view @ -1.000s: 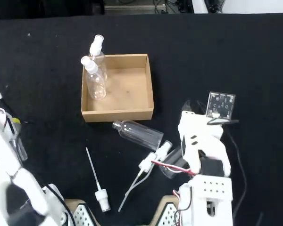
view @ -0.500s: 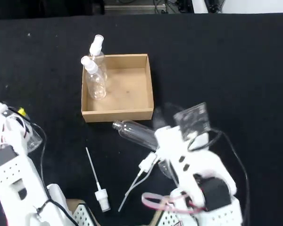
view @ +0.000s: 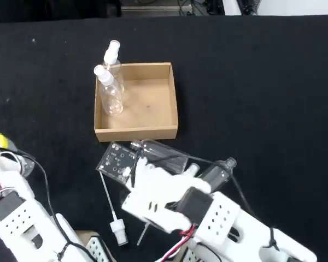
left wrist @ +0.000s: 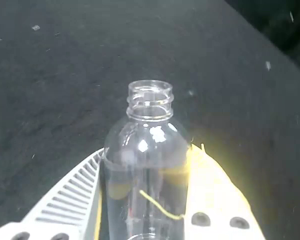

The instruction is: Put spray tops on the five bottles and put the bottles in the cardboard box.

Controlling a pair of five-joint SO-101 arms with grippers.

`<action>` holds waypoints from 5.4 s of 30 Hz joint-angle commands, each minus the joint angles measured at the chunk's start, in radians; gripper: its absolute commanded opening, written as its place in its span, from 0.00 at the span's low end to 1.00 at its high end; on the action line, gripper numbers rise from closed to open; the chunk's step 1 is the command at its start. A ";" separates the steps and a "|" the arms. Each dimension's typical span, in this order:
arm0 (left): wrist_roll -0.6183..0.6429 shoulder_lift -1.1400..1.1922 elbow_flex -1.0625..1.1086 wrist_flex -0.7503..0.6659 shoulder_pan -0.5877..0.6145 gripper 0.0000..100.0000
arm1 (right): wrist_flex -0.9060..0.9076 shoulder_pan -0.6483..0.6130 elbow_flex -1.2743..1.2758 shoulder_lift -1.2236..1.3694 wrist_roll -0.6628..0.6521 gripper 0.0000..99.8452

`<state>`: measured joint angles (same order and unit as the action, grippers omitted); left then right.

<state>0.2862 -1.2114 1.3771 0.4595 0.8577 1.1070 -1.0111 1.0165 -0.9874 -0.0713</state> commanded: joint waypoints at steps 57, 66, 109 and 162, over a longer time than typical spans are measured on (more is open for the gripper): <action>0.052 -0.034 0.016 -0.032 0.036 0.03 | -0.411 -0.313 0.209 0.440 0.103 0.15; 0.054 -0.035 0.021 -0.032 0.036 0.03 | -0.353 -0.256 0.197 0.426 -0.008 0.01; 0.052 -0.035 0.085 -0.034 -0.243 0.03 | -0.272 1.524 -0.183 0.481 0.157 0.01; 0.052 -0.035 0.084 -0.034 -0.245 0.03 | -0.298 1.669 0.067 0.489 0.055 0.29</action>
<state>0.3399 -1.2236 1.4799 0.4503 0.6030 0.7572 0.7073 1.1040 -0.4933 0.0652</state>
